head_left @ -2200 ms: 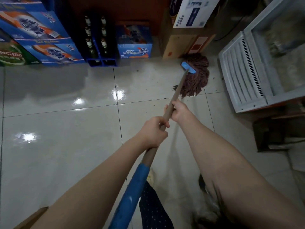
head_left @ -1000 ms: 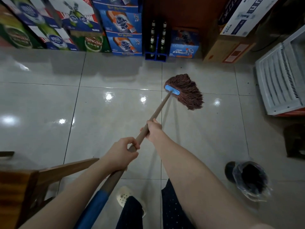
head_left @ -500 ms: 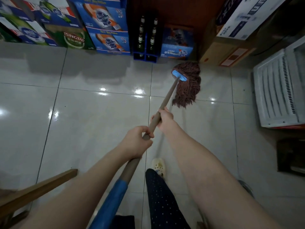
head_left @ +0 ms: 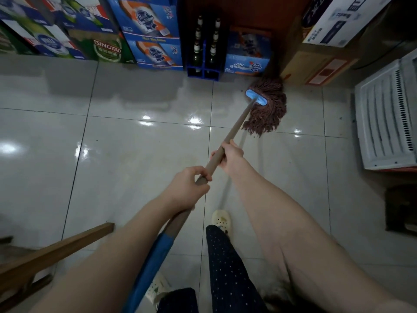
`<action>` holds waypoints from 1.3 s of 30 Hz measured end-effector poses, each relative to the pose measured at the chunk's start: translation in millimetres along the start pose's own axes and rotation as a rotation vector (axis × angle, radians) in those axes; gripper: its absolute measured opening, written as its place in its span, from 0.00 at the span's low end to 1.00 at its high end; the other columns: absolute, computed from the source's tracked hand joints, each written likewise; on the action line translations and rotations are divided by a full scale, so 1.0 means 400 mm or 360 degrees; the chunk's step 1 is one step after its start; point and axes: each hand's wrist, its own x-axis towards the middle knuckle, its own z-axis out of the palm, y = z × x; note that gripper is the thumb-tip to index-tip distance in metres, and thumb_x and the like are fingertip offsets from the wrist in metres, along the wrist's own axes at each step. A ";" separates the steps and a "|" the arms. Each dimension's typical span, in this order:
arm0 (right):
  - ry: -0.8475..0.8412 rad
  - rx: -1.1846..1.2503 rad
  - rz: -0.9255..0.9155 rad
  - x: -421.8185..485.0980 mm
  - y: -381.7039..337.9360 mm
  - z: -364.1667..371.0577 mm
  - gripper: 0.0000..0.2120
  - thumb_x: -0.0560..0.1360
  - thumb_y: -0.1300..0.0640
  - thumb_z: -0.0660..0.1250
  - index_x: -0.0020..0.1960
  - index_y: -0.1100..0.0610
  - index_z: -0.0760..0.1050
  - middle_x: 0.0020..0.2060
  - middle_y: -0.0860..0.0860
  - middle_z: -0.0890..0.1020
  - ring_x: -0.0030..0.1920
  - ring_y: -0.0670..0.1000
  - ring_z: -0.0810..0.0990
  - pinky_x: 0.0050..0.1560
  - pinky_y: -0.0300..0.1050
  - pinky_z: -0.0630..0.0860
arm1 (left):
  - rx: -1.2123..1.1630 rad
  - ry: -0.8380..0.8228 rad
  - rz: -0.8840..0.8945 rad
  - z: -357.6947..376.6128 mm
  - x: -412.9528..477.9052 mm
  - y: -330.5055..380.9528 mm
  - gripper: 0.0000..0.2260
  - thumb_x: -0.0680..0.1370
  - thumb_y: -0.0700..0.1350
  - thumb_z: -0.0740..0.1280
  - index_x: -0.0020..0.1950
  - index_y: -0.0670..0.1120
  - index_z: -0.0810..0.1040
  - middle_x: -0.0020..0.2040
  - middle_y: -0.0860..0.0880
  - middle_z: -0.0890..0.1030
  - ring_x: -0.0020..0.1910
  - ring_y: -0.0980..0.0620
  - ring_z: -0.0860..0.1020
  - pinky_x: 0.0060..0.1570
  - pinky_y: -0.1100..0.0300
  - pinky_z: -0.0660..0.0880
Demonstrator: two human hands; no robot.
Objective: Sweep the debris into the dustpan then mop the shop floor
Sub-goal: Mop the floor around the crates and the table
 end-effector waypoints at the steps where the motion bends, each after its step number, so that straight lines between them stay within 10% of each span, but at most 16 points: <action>1: 0.0008 -0.0017 0.0005 -0.013 0.028 -0.004 0.26 0.79 0.66 0.60 0.74 0.49 0.63 0.35 0.55 0.71 0.28 0.54 0.70 0.31 0.50 0.74 | -0.0011 -0.0007 0.0003 0.001 -0.027 -0.022 0.05 0.76 0.40 0.64 0.49 0.48 0.76 0.36 0.49 0.74 0.23 0.51 0.71 0.21 0.63 0.71; 21: -0.0105 -0.0295 0.0230 -0.399 0.772 0.206 0.29 0.78 0.67 0.59 0.74 0.45 0.62 0.40 0.53 0.73 0.25 0.54 0.70 0.30 0.49 0.74 | 0.0001 0.0129 -0.0111 -0.175 -0.634 -0.615 0.04 0.75 0.41 0.65 0.48 0.50 0.75 0.33 0.47 0.74 0.22 0.55 0.72 0.23 0.62 0.72; 25: -0.0100 -0.0295 0.0212 -0.400 0.786 0.222 0.29 0.78 0.68 0.59 0.74 0.46 0.62 0.39 0.54 0.73 0.25 0.54 0.70 0.31 0.49 0.74 | 0.0202 0.0030 -0.0056 -0.187 -0.643 -0.630 0.12 0.72 0.44 0.69 0.53 0.52 0.71 0.44 0.50 0.75 0.34 0.55 0.74 0.34 0.61 0.74; 39: -0.0122 -0.0314 0.0135 -0.216 0.601 0.211 0.29 0.80 0.67 0.55 0.75 0.46 0.59 0.41 0.56 0.73 0.28 0.53 0.69 0.31 0.48 0.74 | 0.0356 0.0150 0.0008 -0.132 -0.423 -0.497 0.11 0.73 0.37 0.65 0.50 0.52 0.74 0.35 0.57 0.70 0.31 0.59 0.70 0.31 0.71 0.67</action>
